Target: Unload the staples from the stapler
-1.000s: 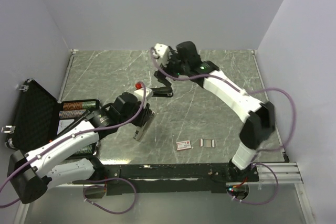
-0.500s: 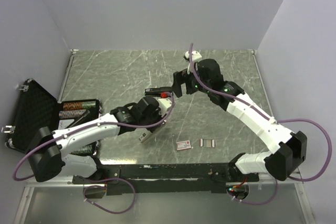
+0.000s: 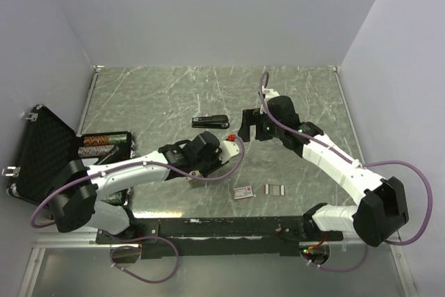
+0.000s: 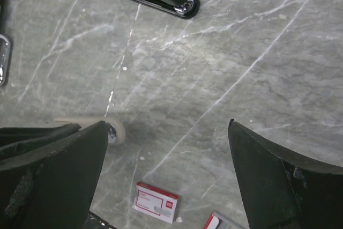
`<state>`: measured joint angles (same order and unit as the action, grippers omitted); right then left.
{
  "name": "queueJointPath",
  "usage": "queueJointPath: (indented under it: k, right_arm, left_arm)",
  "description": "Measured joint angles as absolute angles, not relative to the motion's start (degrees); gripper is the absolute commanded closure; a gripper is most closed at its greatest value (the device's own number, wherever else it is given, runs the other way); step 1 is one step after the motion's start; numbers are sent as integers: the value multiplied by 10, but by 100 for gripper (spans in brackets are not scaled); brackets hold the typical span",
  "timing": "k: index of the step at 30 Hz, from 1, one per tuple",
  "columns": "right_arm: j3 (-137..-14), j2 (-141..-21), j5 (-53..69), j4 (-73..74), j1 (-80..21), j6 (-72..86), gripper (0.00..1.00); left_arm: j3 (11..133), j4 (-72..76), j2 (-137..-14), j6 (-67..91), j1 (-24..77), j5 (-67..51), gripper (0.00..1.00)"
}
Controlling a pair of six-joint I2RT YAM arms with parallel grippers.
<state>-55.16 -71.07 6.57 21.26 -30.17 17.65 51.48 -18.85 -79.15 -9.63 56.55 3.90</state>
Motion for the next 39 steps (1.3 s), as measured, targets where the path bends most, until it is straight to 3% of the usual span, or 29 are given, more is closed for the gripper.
queueJointPath:
  k: [6,21,22,25,26,27,39]
  right_arm:
    - [-524,-673,56,203,-300,179,0]
    - [-482,-643,51,211,-300,171,0]
    - [-482,-640,51,210,-300,170,0]
    - [-477,-628,50,210,-300,169,0]
    - [-475,-624,50,211,-300,168,0]
    - [-475,-622,49,214,-300,168,0]
    - [-477,-620,50,235,-303,162,0]
  left_arm:
    - [500,-170,-806,-136,566,30,97]
    - [504,-156,-871,-154,566,16,64]
    - [504,-156,-871,-153,566,16,57]
    - [504,-152,-871,-152,566,13,49]
    - [504,-151,-871,-152,566,13,33]
    - [504,-150,-871,-150,566,12,1]
    - [504,-148,-819,-138,566,3,1]
